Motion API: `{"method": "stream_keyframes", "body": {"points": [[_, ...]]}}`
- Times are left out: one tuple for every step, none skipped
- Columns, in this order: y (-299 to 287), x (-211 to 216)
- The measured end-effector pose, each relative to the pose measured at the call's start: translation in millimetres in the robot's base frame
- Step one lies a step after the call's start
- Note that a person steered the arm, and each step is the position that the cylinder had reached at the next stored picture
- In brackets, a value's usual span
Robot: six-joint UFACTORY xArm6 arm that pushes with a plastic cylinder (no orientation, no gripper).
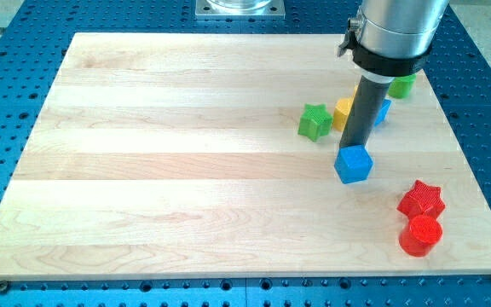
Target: Put the blue cube vertically above the red star
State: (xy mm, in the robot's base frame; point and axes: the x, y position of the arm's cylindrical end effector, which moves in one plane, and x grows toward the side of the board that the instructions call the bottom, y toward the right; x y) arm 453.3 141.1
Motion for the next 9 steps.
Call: {"method": "stream_keyframes", "body": {"points": [[-48.3, 16.2], [-8.4, 44.4], [15.1, 10.6], [30.3, 5.6], [25.8, 5.7], [27.8, 13.4], [53.2, 21.0], [76.3, 13.2], [115.4, 14.5]]}}
